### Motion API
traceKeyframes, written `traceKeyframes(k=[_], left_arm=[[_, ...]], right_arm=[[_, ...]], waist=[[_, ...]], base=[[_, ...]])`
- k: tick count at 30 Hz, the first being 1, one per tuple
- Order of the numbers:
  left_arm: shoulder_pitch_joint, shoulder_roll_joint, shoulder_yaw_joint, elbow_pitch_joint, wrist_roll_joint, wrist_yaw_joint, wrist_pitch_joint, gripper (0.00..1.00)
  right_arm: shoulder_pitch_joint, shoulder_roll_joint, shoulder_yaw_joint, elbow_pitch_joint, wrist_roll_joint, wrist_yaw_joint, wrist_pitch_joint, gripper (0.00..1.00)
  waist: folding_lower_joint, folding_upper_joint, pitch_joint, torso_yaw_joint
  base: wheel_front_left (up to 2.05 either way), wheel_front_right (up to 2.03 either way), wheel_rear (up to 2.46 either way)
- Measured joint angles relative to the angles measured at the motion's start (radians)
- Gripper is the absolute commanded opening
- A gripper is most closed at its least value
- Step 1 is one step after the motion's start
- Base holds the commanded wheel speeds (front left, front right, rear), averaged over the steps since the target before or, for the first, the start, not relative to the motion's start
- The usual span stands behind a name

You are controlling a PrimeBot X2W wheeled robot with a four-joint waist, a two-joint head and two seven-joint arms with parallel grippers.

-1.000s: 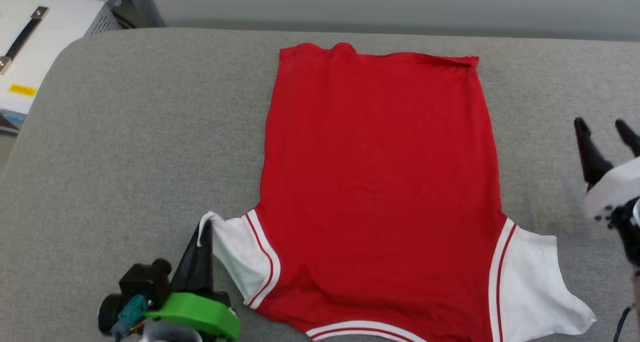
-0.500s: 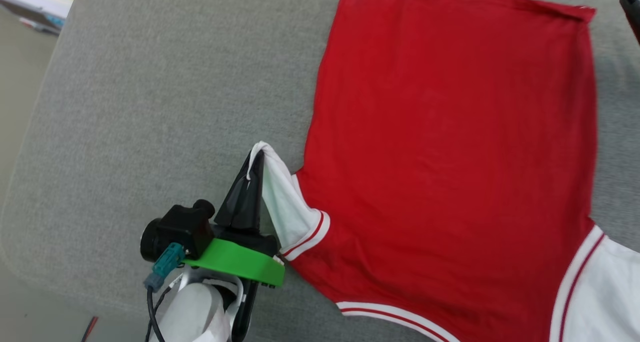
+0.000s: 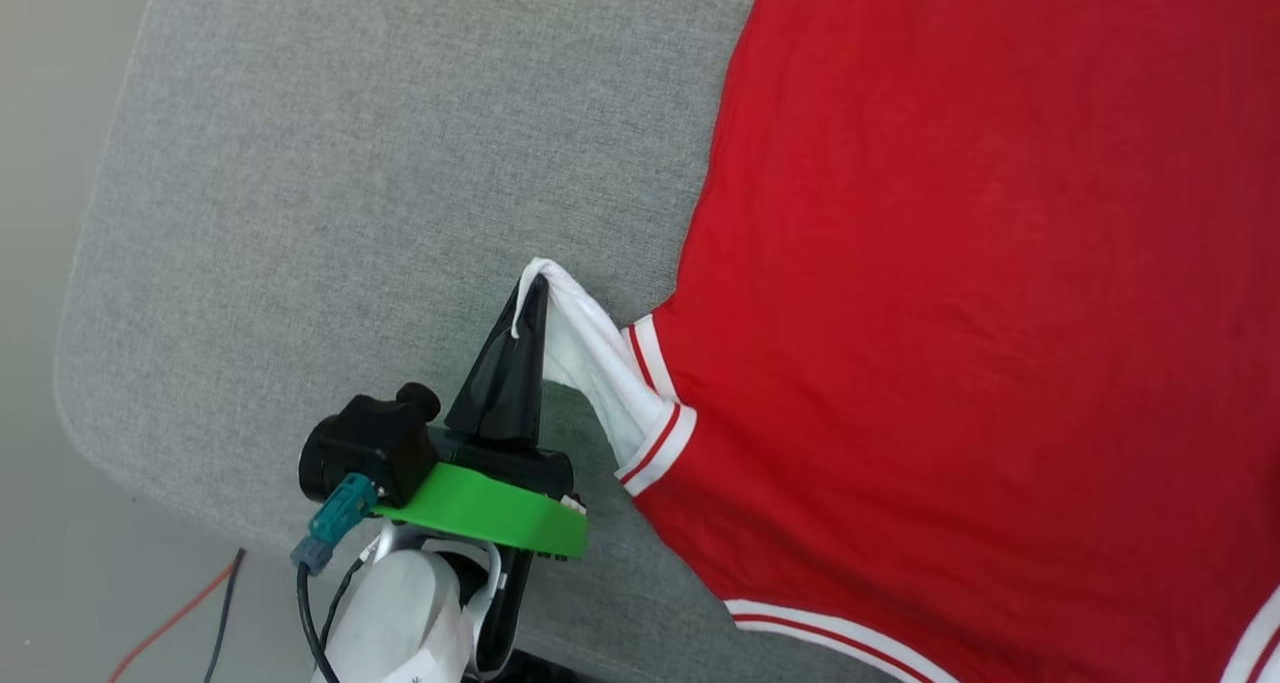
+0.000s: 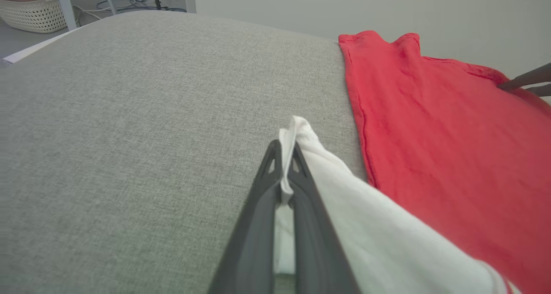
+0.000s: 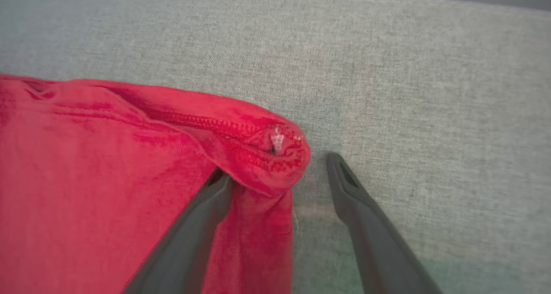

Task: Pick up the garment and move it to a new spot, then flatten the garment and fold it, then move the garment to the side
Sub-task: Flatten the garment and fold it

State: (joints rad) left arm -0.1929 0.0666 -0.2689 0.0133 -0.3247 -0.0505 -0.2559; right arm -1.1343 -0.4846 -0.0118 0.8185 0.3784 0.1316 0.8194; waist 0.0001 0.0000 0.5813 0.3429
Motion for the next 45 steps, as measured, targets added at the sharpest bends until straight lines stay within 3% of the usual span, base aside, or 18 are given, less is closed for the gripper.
traceKeyframes(k=[1,2,3,11,19,25,30,37,45], left_arm=[[0.0,-0.002,0.004,0.0,0.0,-0.003,0.0,0.0],[0.0,-0.002,0.007,0.002,0.0,-0.004,0.0,0.0],[0.0,-0.003,0.01,0.004,0.0,-0.007,0.0,0.0],[0.002,-0.009,0.029,0.039,0.003,-0.016,0.0,0.0],[0.042,-0.01,0.065,0.111,0.017,-0.016,0.0,0.0],[0.104,0.007,0.094,0.154,0.009,-0.004,0.017,0.0],[0.156,0.036,0.121,0.164,-0.013,0.011,0.047,0.0],[0.232,0.072,0.151,0.145,-0.033,0.029,0.093,0.0],[0.303,0.091,0.179,0.133,-0.057,0.051,0.123,0.0]], right_arm=[[-0.01,-0.003,-0.012,0.008,0.0,0.0,0.023,0.92],[-0.017,-0.004,-0.02,0.013,0.0,0.0,0.04,0.38],[-0.023,-0.007,-0.029,0.013,0.0,0.0,0.056,0.0],[-0.022,-0.016,-0.051,0.01,-0.019,0.0,0.085,0.0],[0.081,-0.063,0.023,-0.116,-0.016,0.0,0.071,0.0],[0.246,-0.119,0.037,-0.258,0.057,0.0,0.075,0.0],[0.47,-0.127,-0.016,-0.362,0.108,0.0,0.068,0.0],[0.854,-0.04,-0.18,-0.54,0.123,0.0,0.039,0.0],[1.228,0.173,-0.32,-0.708,0.108,0.0,-0.002,0.0]], waist=[[-0.0001,0.0,0.007,0.005],[-0.0001,0.0,0.011,0.009],[-0.0001,0.0,0.014,0.014],[0.0,0.0001,-0.01,0.012],[0.0,0.0001,-0.101,-0.015],[0.0,0.0001,-0.196,-0.059],[0.0,0.0,-0.276,-0.104],[-0.0001,0.0001,-0.378,-0.184],[-0.0001,0.0001,-0.459,-0.284]], base=[[0.0,0.0,0.0],[0.0,0.0,0.0],[0.0,0.0,0.0],[0.0,0.0,0.0],[0.0,0.0,0.0],[0.0,0.0,0.0],[0.0,0.0,0.0],[0.0,0.0,0.0],[0.0,0.0,0.0]])
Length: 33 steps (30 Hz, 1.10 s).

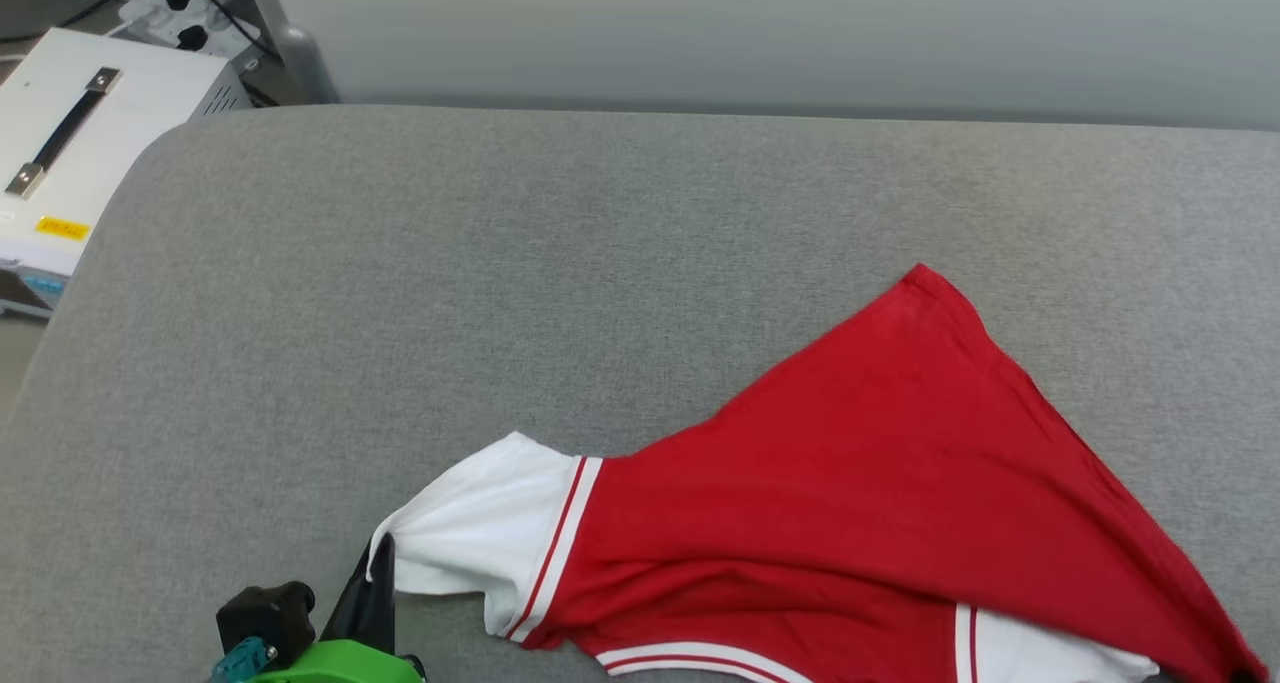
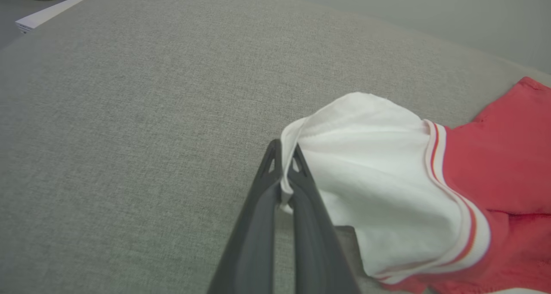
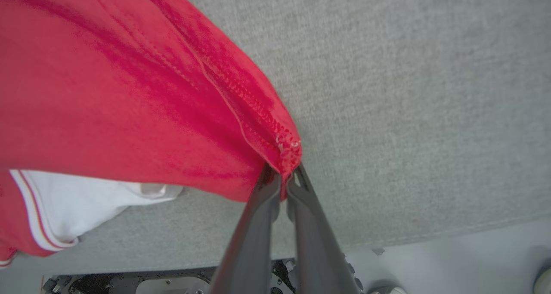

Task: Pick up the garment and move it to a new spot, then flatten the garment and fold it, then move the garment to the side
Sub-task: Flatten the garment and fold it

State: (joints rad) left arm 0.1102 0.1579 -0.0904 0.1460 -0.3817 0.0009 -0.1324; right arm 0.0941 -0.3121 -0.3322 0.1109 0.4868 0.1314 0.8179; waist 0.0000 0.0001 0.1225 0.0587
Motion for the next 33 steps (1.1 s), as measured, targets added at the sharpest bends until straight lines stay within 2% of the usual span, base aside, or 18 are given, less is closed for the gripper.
traceKeyframes(k=[4,5,7,10,18,23,27,30,33], left_arm=[[0.013,0.004,0.0,-0.001,-0.007,0.003,0.008,0.0],[0.013,0.01,-0.001,-0.002,-0.008,0.004,0.012,0.0],[0.013,0.012,-0.001,-0.002,-0.008,0.004,0.012,0.0],[0.013,0.014,-0.004,-0.005,-0.009,0.005,0.017,0.0],[0.01,0.015,-0.021,-0.007,-0.016,0.004,0.018,0.0],[-0.01,0.012,-0.029,-0.012,-0.016,0.004,0.002,0.0],[-0.053,0.005,-0.04,-0.017,-0.015,0.002,-0.009,0.0],[-0.088,-0.003,-0.055,-0.017,-0.015,-0.004,-0.018,0.0],[-0.123,-0.011,-0.071,-0.015,-0.014,-0.012,-0.031,0.0]], right_arm=[[0.121,0.106,-0.033,-0.041,-0.028,0.0,-0.022,0.0],[0.172,0.172,-0.031,-0.049,-0.028,0.0,-0.052,0.0],[0.189,0.196,-0.018,-0.059,-0.026,0.0,-0.097,0.01],[0.191,0.205,0.005,-0.07,-0.024,0.0,-0.213,1.0],[0.045,0.155,0.044,-0.068,-0.035,0.0,-0.603,1.0],[-0.093,0.094,0.109,-0.015,-0.041,0.0,-0.713,1.0],[-0.243,0.016,0.192,0.02,-0.032,0.0,-0.681,1.0],[-0.341,-0.058,0.28,0.049,-0.006,0.0,-0.57,1.0],[-0.431,-0.136,0.372,0.086,0.056,0.0,-0.413,1.0]], waist=[[0.0,0.0,-0.027,-0.037],[0.0,0.0,-0.04,-0.056],[0.0,0.0,-0.044,-0.063],[0.0,0.0,-0.046,-0.068],[0.0,0.0,-0.037,-0.061],[0.0,0.0,-0.017,-0.046],[0.0,0.0,0.014,-0.033],[0.0,0.0,0.038,-0.017],[0.0,0.0,0.065,0.006]], base=[[0.0,0.0,0.0],[0.0,0.0,0.0],[0.0,0.0,0.0],[0.0,0.0,0.0],[0.0,0.0,0.0],[0.0,0.0,0.0],[0.0,0.0,0.0],[0.0,0.0,0.0],[0.0,0.0,0.0]])
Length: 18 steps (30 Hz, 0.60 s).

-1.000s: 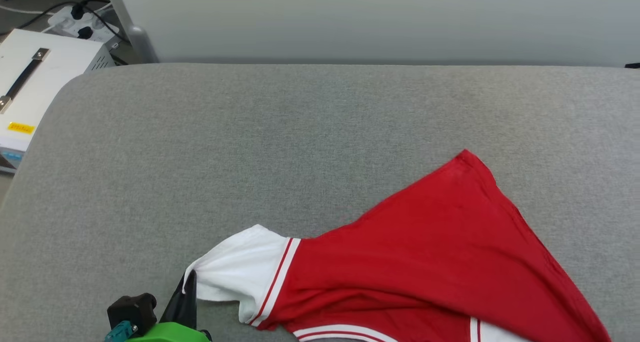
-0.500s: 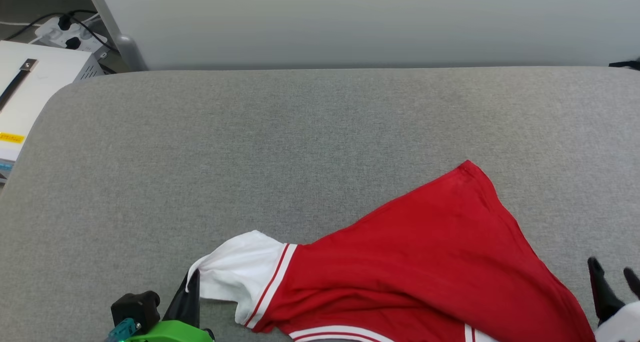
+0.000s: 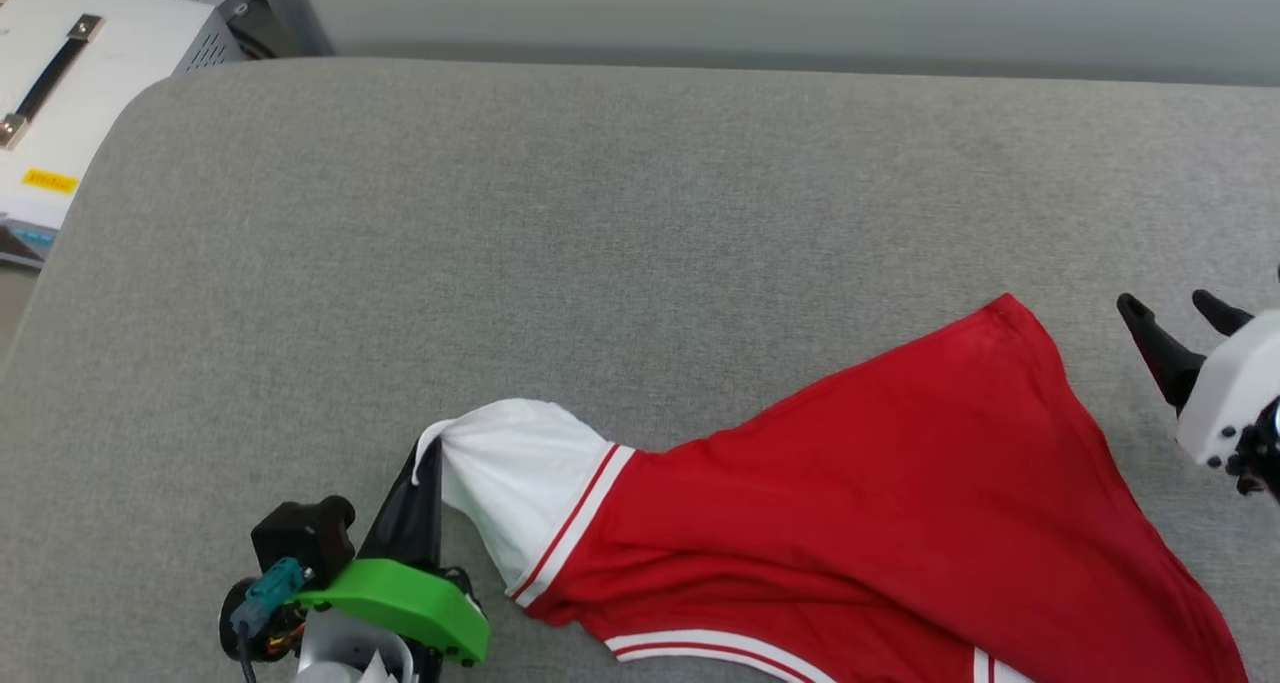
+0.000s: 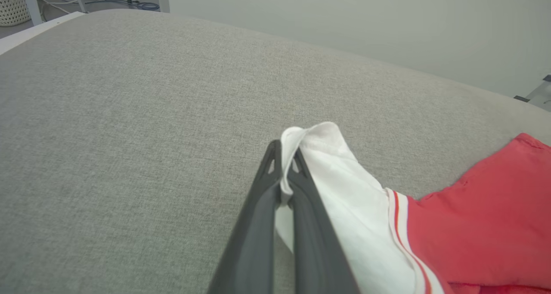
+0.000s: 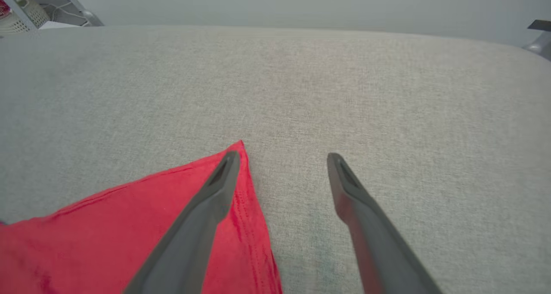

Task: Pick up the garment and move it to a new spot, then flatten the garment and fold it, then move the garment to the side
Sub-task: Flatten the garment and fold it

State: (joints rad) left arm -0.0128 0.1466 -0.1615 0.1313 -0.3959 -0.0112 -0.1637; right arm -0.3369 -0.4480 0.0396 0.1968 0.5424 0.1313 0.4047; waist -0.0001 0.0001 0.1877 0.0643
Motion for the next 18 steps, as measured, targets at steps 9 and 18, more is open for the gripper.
traceKeyframes(k=[9,18], left_arm=[[-0.081,-0.025,-0.042,0.038,0.003,-0.024,-0.03,0.0],[-0.136,-0.042,-0.064,0.07,0.007,-0.037,-0.053,0.0]], right_arm=[[-0.191,-0.108,0.188,0.103,0.141,0.0,0.357,1.0],[-0.248,-0.132,0.328,0.222,0.209,0.0,0.447,1.0]], waist=[[0.0,0.0,0.082,0.066],[0.0001,0.0,0.16,0.116]], base=[[0.0,0.0,0.0],[0.0,0.0,0.0]])
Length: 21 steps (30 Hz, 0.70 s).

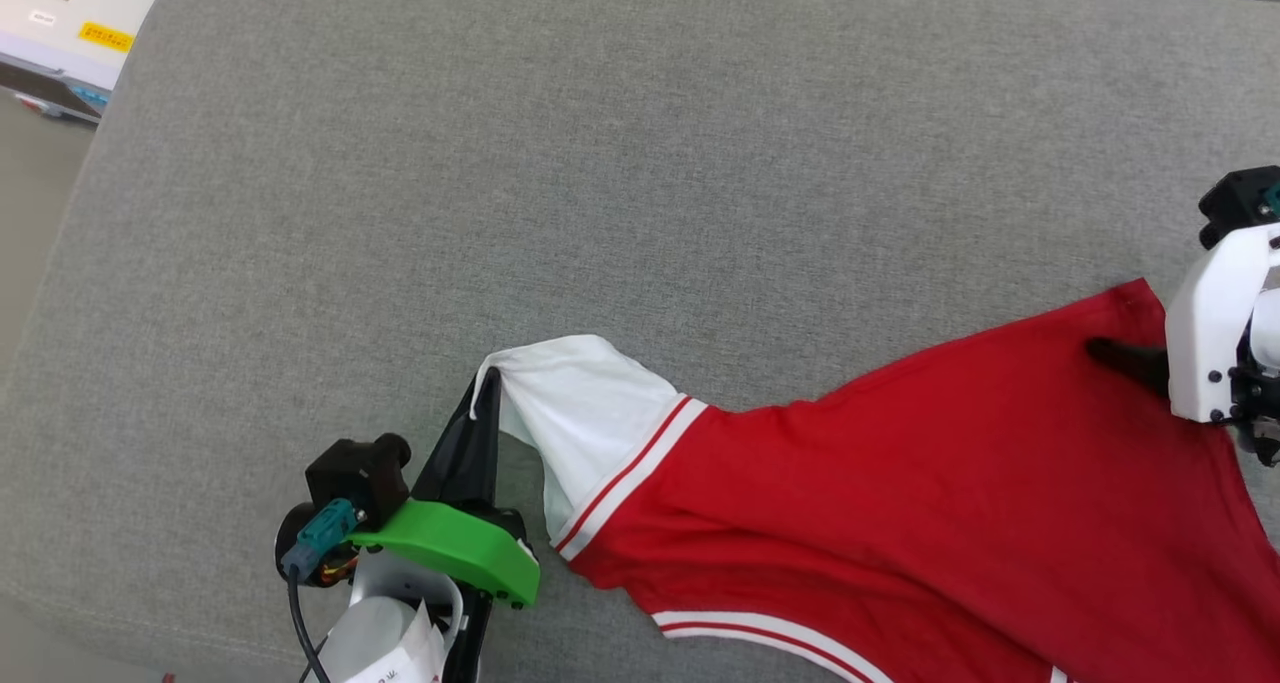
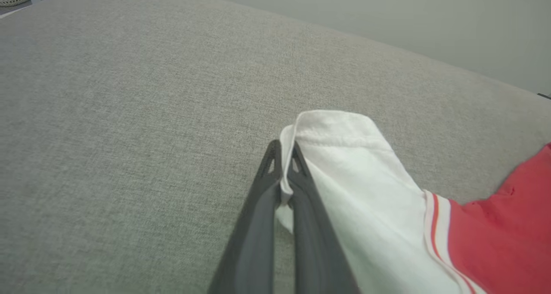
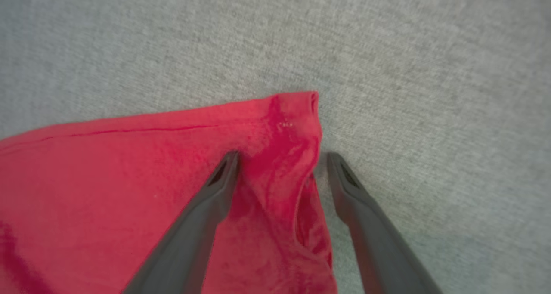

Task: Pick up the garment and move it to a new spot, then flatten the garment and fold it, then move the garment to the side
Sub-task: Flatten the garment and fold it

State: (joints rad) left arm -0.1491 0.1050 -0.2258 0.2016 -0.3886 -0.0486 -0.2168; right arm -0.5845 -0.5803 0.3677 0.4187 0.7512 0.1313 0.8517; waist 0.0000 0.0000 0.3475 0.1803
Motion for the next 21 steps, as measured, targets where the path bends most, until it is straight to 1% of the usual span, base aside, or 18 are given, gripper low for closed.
traceKeyframes(k=[2,3,4,5,7,10,14,16,21], left_arm=[[-0.001,-0.001,0.0,0.009,0.0,0.0,-0.003,0.0],[-0.001,-0.001,-0.001,0.012,0.0,0.0,-0.004,0.0],[-0.001,-0.001,-0.001,0.016,0.0,0.0,-0.006,0.0],[-0.001,-0.002,0.0,0.02,0.0,0.0,-0.009,0.0],[-0.001,-0.001,0.001,0.026,0.0,0.0,-0.012,0.0],[-0.001,0.002,0.008,0.031,-0.002,0.0,-0.012,0.0],[-0.007,0.027,0.022,0.027,-0.004,0.0,-0.011,0.0],[-0.043,0.06,0.032,0.018,-0.004,0.0,0.002,0.0],[-0.168,0.119,0.042,0.01,-0.005,-0.021,0.061,0.0]], right_arm=[[-0.013,-0.004,0.009,0.015,0.029,0.0,0.029,1.0],[-0.018,-0.006,0.011,0.019,0.038,0.0,0.039,0.42],[-0.022,-0.009,0.013,0.021,0.047,0.0,0.049,0.06],[-0.025,-0.013,0.019,0.021,0.051,0.0,0.051,0.0],[-0.03,-0.017,0.025,0.027,0.055,-0.001,0.049,0.0],[-0.033,-0.011,0.043,0.033,0.057,-0.001,0.014,0.0],[-0.037,0.004,0.045,0.035,0.043,-0.001,-0.097,0.0],[-0.04,0.025,0.036,0.046,0.01,-0.001,-0.176,0.0],[-0.097,0.041,-0.017,0.081,-0.044,0.0,-0.274,0.0]], waist=[[-0.0001,-0.0001,0.01,0.008],[0.0,0.0,0.014,0.011],[0.0,0.0,0.016,0.013],[0.0,0.0,0.017,0.015],[0.0,0.0,0.014,0.014],[0.0,0.0,-0.001,0.01],[0.0,0.0,-0.038,-0.002],[0.0001,0.0,-0.07,-0.014],[0.0,0.0,-0.125,-0.043]], base=[[0.0,0.0,0.0],[0.0,0.0,0.0],[0.0,0.0,0.0],[0.0,0.0,0.0],[0.0,0.0,0.0],[0.0,0.0,0.0],[0.0,0.0,0.0],[0.0,0.0,0.0],[0.0,0.0,0.0]])
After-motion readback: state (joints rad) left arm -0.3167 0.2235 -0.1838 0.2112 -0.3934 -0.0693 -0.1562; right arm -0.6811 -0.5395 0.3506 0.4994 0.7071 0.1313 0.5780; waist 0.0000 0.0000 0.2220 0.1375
